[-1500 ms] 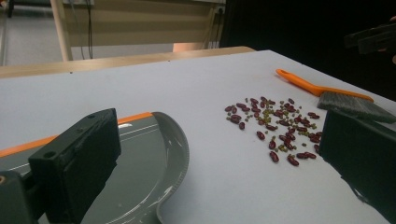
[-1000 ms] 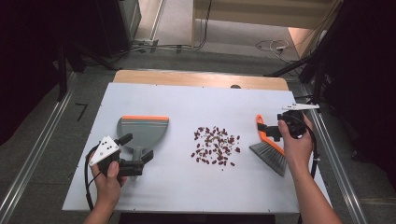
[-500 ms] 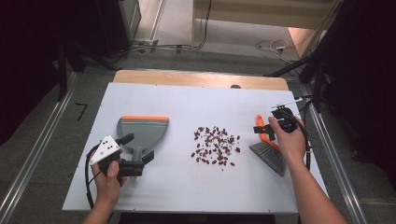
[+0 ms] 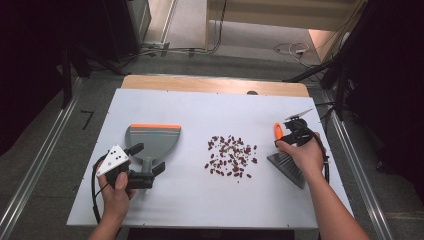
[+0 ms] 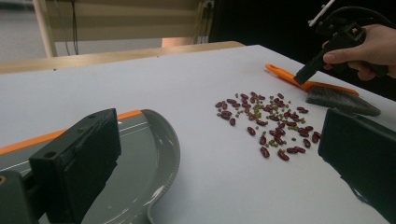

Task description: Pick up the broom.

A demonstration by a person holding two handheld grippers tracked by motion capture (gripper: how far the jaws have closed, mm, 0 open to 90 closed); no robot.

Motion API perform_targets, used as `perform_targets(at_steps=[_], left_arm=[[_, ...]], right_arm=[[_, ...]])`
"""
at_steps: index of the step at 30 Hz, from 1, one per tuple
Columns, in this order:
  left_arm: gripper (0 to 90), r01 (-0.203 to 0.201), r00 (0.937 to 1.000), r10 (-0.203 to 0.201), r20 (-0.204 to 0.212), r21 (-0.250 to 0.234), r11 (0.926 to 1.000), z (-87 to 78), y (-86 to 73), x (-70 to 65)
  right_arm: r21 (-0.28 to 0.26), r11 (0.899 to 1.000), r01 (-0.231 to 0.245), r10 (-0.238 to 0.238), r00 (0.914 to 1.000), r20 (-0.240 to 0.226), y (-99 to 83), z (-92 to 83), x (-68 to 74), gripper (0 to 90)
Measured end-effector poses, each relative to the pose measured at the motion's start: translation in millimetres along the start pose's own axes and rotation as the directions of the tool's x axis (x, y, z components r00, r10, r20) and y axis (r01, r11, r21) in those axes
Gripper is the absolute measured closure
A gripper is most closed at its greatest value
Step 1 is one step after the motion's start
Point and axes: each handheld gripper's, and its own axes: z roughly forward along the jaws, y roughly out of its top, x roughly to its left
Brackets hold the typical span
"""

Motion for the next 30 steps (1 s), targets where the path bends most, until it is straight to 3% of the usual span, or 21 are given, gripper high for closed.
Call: perform_targets(at_steps=[3, 5, 10, 12, 15, 20, 23, 27, 28, 29, 30], left_arm=[[0.0, -0.001, 1.0000, 0.001, 0.000, 0.001, 1.0000, 0.1, 0.0, -0.2], [0.0, -0.004, 1.0000, 0.004, 0.000, 0.002, 1.0000, 0.2, 0.1, -0.3], [0.0, -0.002, 1.0000, 0.002, -0.005, 0.000, 1.0000, -0.7, -0.1, -0.3], [0.0, -0.001, 1.0000, 0.001, -0.006, -0.001, 1.0000, -0.9, -0.3, -0.3], [0.0, -0.003, 1.0000, 0.003, -0.006, 0.004, 1.0000, -0.2, -0.5, -0.8], [0.0, -0.010, 1.0000, 0.010, -0.001, 0.006, 0.9999, 1.2, -0.3, -2.8], [0.0, -0.013, 0.9999, 0.013, 0.000, 0.007, 0.9999, 1.8, 0.0, -3.7], [0.0, -0.012, 0.9999, 0.012, -0.006, 0.009, 0.9999, 1.7, -0.5, -2.6], [0.0, -0.009, 0.9999, 0.009, -0.015, 0.009, 0.9999, 1.7, -1.1, -2.3], [0.0, -0.009, 0.9999, 0.009, -0.015, 0.009, 0.9999, 1.7, -1.1, -2.3], [0.0, -0.008, 0.9998, 0.008, -0.017, 0.009, 0.9999, 1.8, -1.5, -2.3]], right_arm=[[0.013, 1.000, 0.002, -0.002, 1.0000, -0.002, -0.9, 0.5, -0.6, 52.7], [0.036, 0.999, 0.035, -0.035, 0.9992, 0.019, -2.4, 4.3, 1.3, 52.0], [0.046, 0.999, 0.012, -0.013, 0.9993, 0.034, -3.5, 9.4, 3.2, 54.3], [0.047, 0.999, -0.007, 0.006, 0.9995, 0.030, -2.9, 9.2, 0.1, 58.4], [0.051, 0.999, 0.002, -0.005, 0.9990, 0.045, -2.2, 9.2, 1.0, 64.4], [0.057, 0.998, -0.014, 0.013, 0.9997, 0.022, -1.0, 9.1, -1.9, 69.3], [0.045, 0.999, -0.024, 0.023, 0.9994, 0.024, -2.4, 9.0, -1.5, 69.5], [-0.017, 0.999, -0.043, 0.043, 0.9991, 0.001, -10.8, 7.8, -4.0, 69.7], [-0.066, 0.996, -0.057, 0.055, 0.9980, -0.030, -17.5, 6.6, -7.9, 69.7], [-0.066, 0.996, -0.057, 0.055, 0.9980, -0.030, -17.5, 6.6, -7.9, 69.7], [-0.103, 0.993, -0.051, 0.045, 0.9976, -0.053, -23.1, 4.5, -8.5, 69.7]])
